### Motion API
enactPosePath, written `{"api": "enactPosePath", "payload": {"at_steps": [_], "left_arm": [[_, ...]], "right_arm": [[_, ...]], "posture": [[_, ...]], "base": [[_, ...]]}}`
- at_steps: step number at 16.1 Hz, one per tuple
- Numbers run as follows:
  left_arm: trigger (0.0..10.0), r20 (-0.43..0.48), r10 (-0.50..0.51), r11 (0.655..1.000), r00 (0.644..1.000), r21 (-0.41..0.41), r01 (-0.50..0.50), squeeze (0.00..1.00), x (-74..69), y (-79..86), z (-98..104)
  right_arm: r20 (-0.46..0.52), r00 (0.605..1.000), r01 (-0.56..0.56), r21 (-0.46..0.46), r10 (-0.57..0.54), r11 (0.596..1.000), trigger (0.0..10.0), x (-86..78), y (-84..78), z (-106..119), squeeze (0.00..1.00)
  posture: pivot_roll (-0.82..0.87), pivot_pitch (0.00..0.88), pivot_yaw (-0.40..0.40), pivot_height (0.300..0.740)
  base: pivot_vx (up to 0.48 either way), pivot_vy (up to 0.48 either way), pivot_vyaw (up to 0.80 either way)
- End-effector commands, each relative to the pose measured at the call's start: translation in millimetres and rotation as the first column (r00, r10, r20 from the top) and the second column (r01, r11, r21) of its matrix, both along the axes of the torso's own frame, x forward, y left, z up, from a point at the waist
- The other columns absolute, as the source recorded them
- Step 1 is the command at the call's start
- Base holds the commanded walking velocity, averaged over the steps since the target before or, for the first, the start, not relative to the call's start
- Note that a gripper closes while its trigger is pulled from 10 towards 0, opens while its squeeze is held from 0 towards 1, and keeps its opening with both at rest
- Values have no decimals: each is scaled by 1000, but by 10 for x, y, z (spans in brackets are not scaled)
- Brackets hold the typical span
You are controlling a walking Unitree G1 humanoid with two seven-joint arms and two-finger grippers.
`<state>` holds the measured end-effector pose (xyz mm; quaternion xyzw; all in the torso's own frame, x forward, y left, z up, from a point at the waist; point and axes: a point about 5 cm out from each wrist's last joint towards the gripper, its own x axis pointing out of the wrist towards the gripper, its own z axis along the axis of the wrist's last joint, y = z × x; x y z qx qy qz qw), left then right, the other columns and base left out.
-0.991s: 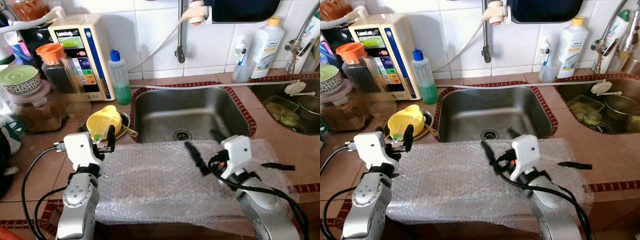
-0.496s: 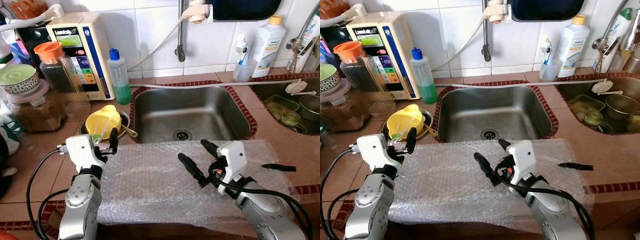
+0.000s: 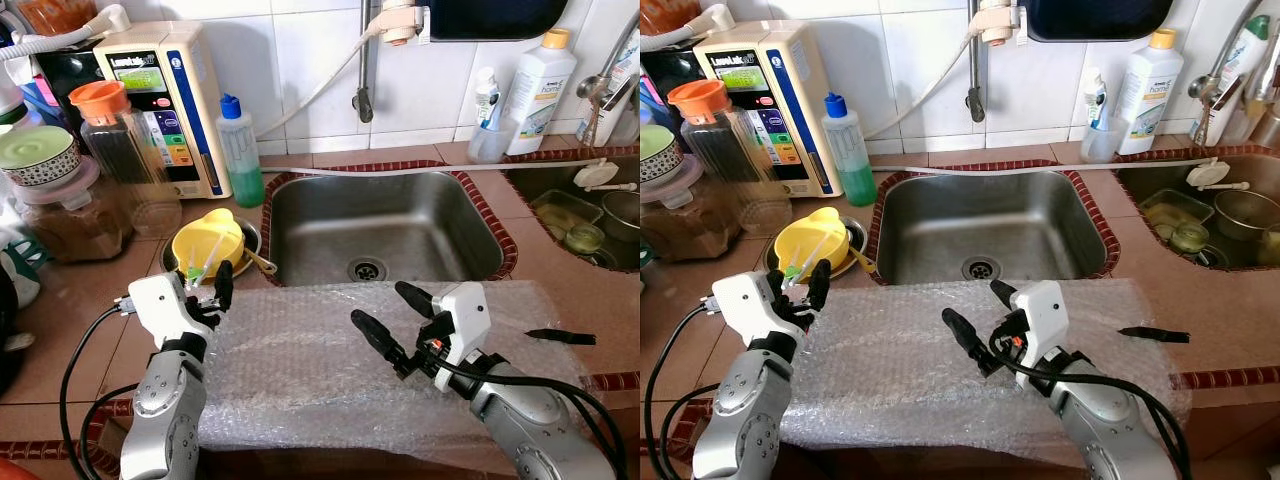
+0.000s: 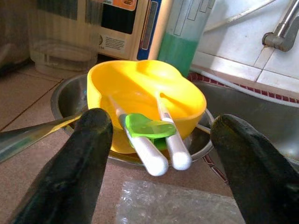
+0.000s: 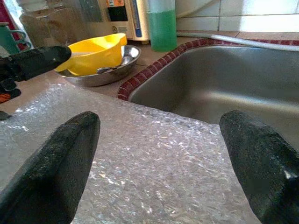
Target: Kitchen organization
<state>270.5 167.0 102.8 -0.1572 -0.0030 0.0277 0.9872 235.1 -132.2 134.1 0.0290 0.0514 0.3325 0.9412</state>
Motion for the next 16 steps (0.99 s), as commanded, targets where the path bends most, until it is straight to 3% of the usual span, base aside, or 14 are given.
{"api": "enactPosePath", "payload": {"at_steps": [1,2,3,16], "left_arm": [[941,-1,7,1000,1000,-16,-7,0,13,30,13],[784,-1,7,1000,1000,-20,-7,0,14,29,14],[0,-1,7,1000,1000,-21,-7,0,15,32,13],[0,14,53,998,999,-16,-53,0,-5,128,61]], "right_arm": [[26,999,-42,18,41,999,10000,-6,45,95,0],[23,999,-50,30,49,998,10000,-4,49,104,0],[20,998,-53,39,53,998,10000,0,50,110,0],[12,997,-72,35,72,997,10000,21,73,95,0]], "posture": [[-267,27,91,740],[-267,27,91,740],[-266,28,91,740],[-256,27,87,740]], "base": [[0,0,0],[0,0,0],[0,0,0],[0,0,0]]}}
